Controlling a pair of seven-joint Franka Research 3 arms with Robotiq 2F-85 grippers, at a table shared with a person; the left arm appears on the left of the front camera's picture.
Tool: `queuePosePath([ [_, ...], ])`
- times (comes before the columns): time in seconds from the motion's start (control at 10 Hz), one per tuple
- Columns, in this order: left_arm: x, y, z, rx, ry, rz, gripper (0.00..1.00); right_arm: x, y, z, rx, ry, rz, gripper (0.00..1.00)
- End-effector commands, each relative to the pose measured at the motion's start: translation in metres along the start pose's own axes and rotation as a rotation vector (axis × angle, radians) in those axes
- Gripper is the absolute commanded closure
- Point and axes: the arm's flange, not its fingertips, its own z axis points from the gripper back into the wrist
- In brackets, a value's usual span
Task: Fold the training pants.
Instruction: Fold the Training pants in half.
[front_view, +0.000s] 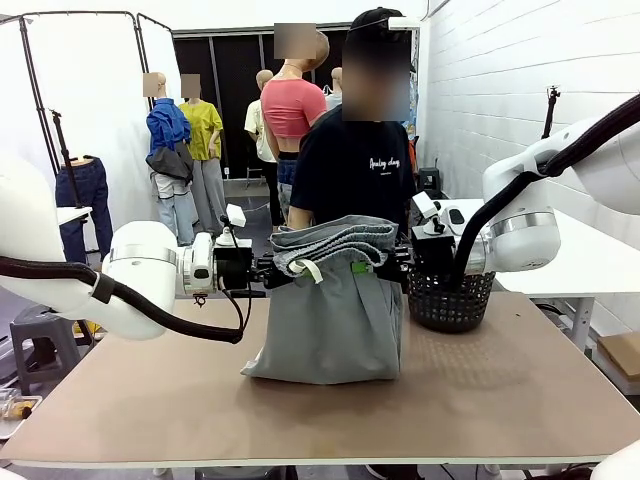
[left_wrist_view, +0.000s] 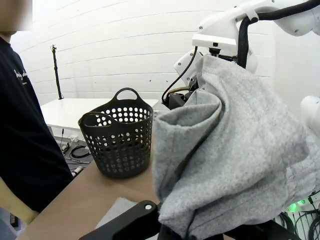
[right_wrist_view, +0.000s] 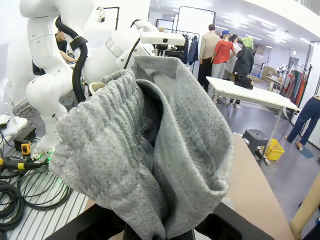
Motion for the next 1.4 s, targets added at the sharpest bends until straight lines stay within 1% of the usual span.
queuePosePath([
  [0.0,0.0034,-0.0009,-0.0008,0.002,0.002,-0.008,1.00,0.0004,0.0023,-0.0001,-0.009,-0.019,-0.008,1.00],
  [1.3,0.0034,-0.0009,-0.0008,0.002,0.002,-0.008,1.00,0.0004,0.0023,-0.0001,-0.009,-0.019,-0.008,1.00],
])
